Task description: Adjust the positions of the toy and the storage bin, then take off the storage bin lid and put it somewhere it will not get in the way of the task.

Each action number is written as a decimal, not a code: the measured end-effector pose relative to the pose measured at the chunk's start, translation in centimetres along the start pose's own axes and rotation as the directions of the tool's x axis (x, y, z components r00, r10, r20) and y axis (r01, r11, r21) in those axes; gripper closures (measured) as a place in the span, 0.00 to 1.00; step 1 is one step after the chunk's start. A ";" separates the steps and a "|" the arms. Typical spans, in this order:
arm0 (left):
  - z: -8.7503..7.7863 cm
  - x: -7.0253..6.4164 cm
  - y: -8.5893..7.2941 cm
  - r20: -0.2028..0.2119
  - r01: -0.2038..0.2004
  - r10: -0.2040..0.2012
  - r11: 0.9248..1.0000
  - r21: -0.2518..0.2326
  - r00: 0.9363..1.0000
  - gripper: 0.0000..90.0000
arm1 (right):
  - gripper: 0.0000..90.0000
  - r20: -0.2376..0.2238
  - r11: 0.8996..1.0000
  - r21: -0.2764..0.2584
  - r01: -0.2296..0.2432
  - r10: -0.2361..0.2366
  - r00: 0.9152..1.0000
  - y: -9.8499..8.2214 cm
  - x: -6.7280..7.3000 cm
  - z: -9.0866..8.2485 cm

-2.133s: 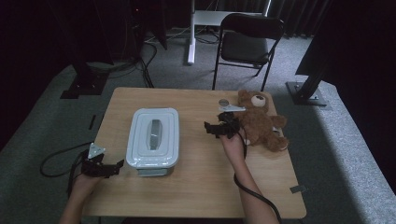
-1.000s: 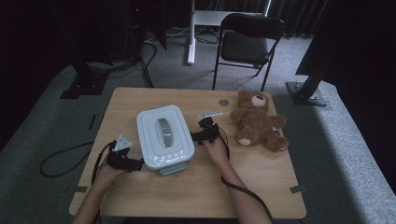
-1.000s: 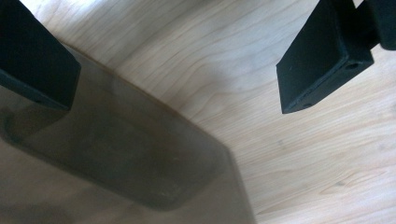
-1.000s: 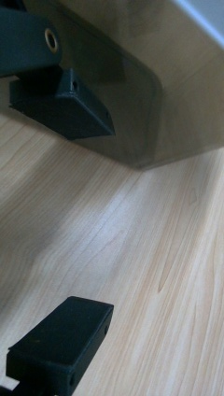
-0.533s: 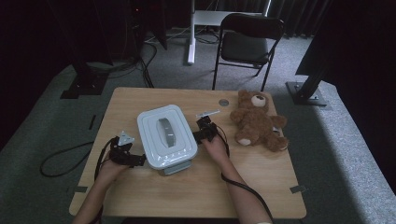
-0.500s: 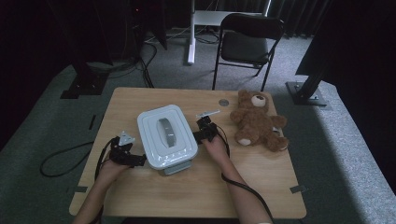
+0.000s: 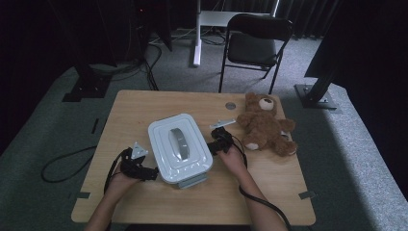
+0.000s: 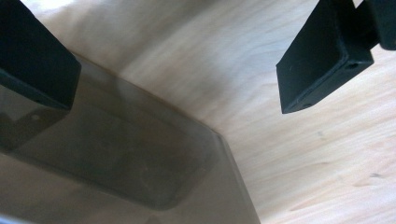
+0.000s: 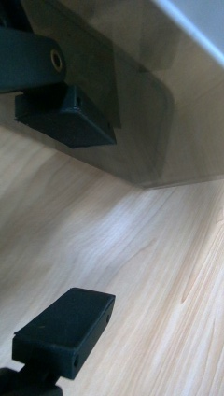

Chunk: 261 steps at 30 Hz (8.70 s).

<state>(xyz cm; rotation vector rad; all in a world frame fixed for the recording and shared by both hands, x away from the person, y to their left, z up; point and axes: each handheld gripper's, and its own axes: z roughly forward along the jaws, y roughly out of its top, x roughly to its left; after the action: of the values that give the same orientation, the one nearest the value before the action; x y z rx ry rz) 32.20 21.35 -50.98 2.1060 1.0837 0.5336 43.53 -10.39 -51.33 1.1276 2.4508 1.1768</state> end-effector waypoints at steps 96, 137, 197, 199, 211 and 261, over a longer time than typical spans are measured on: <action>-6.3 -7.6 7.8 0.263 -0.048 0.084 0.989 -0.140 0.961 0.01 | 0.14 0.299 0.996 -0.030 -0.082 0.088 0.950 -19.1 -3.7 -14.5; -1.0 -9.9 11.5 0.113 0.068 -0.059 0.995 -0.075 0.992 0.27 | 0.14 0.302 0.996 -0.034 -0.085 0.091 0.949 -19.1 -3.7 -14.5; -10.8 -7.9 11.0 0.317 0.092 0.009 0.948 -0.303 0.948 0.86 | 0.15 0.304 0.995 -0.034 -0.090 0.096 0.948 -19.1 -3.6 -14.6; -11.3 -7.4 10.9 0.305 0.091 0.008 0.947 -0.307 0.952 0.86 | 0.15 0.304 0.995 -0.035 -0.089 0.096 0.948 -19.1 -3.6 -14.6; -13.6 -5.3 9.3 0.259 0.093 -0.006 0.942 -0.323 0.966 0.87 | 0.15 0.304 0.995 -0.034 -0.090 0.096 0.948 -19.1 -3.6 -14.6; -4.9 3.4 -4.4 0.384 0.286 -0.241 0.956 -0.063 0.891 0.87 | 0.15 0.306 0.995 -0.036 -0.089 0.096 0.947 -19.2 -3.7 -14.5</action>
<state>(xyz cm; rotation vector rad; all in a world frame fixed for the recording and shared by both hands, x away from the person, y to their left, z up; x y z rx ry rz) 28.74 27.91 -50.85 1.8200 1.0621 0.0562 28.68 -29.02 -56.27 1.3216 2.1659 0.9634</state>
